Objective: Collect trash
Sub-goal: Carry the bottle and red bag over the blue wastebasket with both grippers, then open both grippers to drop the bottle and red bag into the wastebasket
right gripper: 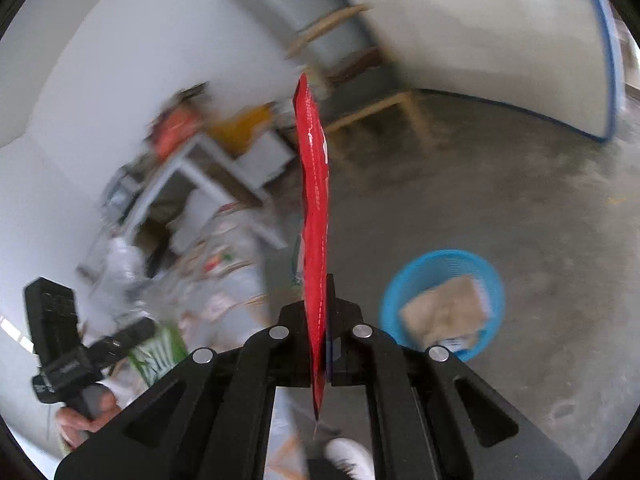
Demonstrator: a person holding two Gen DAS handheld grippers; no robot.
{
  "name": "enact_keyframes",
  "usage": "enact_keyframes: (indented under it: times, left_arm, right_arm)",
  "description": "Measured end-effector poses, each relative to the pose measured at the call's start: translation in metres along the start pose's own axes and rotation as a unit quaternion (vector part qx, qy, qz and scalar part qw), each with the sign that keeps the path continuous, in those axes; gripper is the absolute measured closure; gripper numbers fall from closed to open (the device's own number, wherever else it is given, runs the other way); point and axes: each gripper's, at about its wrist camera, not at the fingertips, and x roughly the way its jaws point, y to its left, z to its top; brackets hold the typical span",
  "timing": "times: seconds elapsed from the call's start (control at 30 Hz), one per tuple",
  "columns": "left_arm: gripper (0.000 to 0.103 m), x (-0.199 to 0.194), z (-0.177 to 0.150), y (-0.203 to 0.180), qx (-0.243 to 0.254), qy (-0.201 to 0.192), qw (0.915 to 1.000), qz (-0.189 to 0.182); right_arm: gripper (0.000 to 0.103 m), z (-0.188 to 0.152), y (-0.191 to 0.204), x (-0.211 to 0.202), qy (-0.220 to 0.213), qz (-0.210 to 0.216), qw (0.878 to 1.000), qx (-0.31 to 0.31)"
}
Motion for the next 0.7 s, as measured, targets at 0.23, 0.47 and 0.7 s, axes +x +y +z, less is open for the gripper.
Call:
enact_keyframes:
  times: [0.23,0.47,0.7]
  left_arm:
    - [0.037,0.118,0.013,-0.015,-0.018,0.072,0.9970,0.022]
    - [0.037,0.206,0.020,-0.022,-0.012,0.130,0.9895,0.063]
    - [0.020,0.260,0.019,-0.020,0.005,0.161,0.9790,0.125]
  right_arm:
    - [0.100,-0.016,-0.101,0.066,0.064,-0.019,0.989,0.129]
    - [0.099,-0.028,-0.155,0.149,0.099,-0.023,0.976,0.193]
    - [0.048,-0.062,-0.221,0.245,0.158,-0.090,0.948,0.260]
